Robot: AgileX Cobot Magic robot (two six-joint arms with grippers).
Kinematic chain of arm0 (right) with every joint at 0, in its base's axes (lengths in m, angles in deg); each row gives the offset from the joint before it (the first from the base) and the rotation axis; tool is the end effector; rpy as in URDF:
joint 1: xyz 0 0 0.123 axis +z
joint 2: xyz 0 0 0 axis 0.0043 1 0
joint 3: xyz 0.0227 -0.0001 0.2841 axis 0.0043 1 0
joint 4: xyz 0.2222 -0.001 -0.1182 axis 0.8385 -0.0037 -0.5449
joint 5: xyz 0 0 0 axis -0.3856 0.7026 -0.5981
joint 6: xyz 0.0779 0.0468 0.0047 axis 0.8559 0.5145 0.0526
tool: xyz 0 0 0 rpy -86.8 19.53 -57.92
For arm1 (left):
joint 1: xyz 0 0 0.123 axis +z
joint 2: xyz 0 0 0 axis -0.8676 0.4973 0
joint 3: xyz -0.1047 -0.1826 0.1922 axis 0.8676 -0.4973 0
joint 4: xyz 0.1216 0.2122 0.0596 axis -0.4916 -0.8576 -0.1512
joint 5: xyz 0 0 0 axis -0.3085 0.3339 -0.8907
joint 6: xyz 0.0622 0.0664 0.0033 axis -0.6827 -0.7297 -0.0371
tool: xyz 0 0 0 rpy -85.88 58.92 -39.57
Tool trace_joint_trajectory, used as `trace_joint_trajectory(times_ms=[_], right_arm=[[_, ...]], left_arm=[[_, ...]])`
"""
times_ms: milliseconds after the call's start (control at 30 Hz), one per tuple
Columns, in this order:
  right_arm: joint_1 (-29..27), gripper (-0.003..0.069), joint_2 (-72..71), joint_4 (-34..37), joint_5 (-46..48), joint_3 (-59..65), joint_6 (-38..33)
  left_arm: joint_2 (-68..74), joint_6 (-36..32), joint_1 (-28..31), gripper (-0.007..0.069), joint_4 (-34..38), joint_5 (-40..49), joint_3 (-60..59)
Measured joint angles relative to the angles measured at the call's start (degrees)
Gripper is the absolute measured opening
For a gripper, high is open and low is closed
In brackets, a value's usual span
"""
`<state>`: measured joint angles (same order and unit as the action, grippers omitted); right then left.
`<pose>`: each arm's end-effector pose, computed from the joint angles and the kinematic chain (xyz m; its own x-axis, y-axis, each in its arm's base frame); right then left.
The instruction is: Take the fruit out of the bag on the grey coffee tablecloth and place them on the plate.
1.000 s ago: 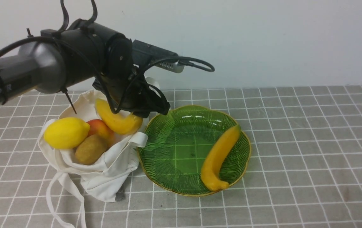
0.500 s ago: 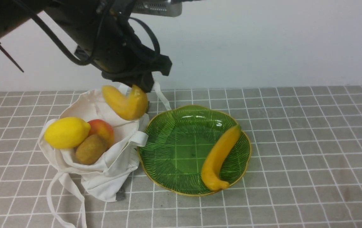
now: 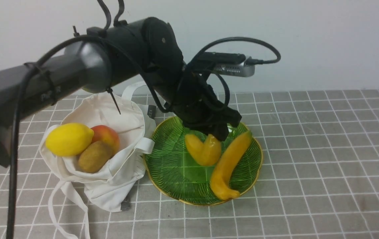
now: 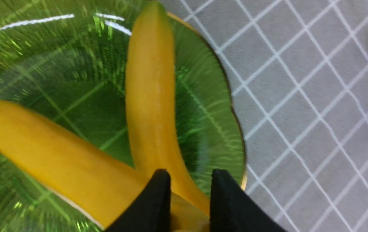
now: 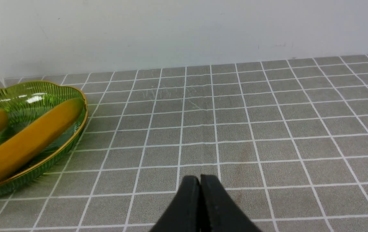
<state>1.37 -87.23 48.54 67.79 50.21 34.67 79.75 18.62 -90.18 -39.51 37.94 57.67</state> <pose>0.0528 0.0028 0.1719 -0.2969 0.0614 -0.9529 -0.0179 0.9974 0.0699 0.3651 -0.2458 0.2508 -0.7970 0.4178 -0.4362 0.5702 0.7585 -0.3154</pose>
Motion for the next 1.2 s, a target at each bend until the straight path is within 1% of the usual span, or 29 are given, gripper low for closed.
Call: trace_joint_trajectory(times_ms=[67, 167, 300, 333, 400, 467, 567, 600, 633, 700, 733, 767, 833, 967, 1100, 1200], right_arm=[[0.0, -0.0014, 0.0, 0.0, 0.0, 0.0, 0.0], [0.0, -0.0014, 0.0, 0.0, 0.0, 0.0, 0.0], [0.0, -0.0014, 0.0, 0.0, 0.0, 0.0, 0.0], [0.0, -0.0014, 0.0, 0.0, 0.0, 0.0, 0.0], [0.0, -0.0014, 0.0, 0.0, 0.0, 0.0, 0.0], [0.0, -0.0014, 0.0, 0.0, 0.0, 0.0, 0.0], [0.0, -0.0014, 0.0, 0.0, 0.0, 0.0, 0.0], [0.0, -0.0014, 0.0, 0.0, 0.0, 0.0, 0.0], [0.0, -0.0014, 0.0, 0.0, 0.0, 0.0, 0.0], [0.0, -0.0014, 0.0, 0.0, 0.0, 0.0, 0.0], [0.0, -0.0014, 0.0, 0.0, 0.0, 0.0, 0.0], [0.0, -0.0014, 0.0, 0.0, 0.0, 0.0, 0.0], [0.0, -0.0014, 0.0, 0.0, 0.0, 0.0, 0.0], [0.0, -0.0014, 0.0, 0.0, 0.0, 0.0, 0.0], [0.0, -0.0014, 0.0, 0.0, 0.0, 0.0, 0.0], [0.0, -0.0014, 0.0, 0.0, 0.0, 0.0, 0.0]], left_arm=[[0.6, 1.4, 0.0, 0.0237, 0.0, -0.7, 0.0], [1.1, 3.2, 0.0, 0.0352, 0.0, -2.5, 0.0], [1.1, 3.7, 0.0, 0.0477, 0.1, -4.3, 0.0], [1.1, 3.8, 0.0, 0.0498, 0.1, -4.5, 0.0], [1.1, 3.8, 0.1, 0.0517, 0.1, -3.0, 1.0], [0.9, 3.8, 0.2, 0.0493, 0.0, -0.2, 2.8], [-0.6, 3.7, 0.6, 0.0374, -1.3, 6.5, 7.4], [-1.6, 3.7, 0.7, 0.0304, -2.5, 9.3, 9.6], [-2.5, 3.7, 0.7, 0.0253, -3.5, 11.1, 11.2], [-5.4, 3.7, 0.7, 0.0106, -6.7, 15.6, 15.0], [-7.0, 3.7, 0.7, 0.0059, -8.3, 16.7, 16.4], [-8.8, 3.7, 0.7, 0.0031, -10.1, 17.3, 17.3], [-12.8, 3.7, 0.7, 0.0002, -13.8, 18.1, 17.9], [-18.9, 3.9, 0.7, -0.0008, -18.7, 18.8, 16.1], [-24.9, 4.6, 0.7, -0.0008, -20.7, 19.0, 10.8], [-30.8, 5.2, 0.7, -0.0008, -21.1, 19.1, 4.1]])
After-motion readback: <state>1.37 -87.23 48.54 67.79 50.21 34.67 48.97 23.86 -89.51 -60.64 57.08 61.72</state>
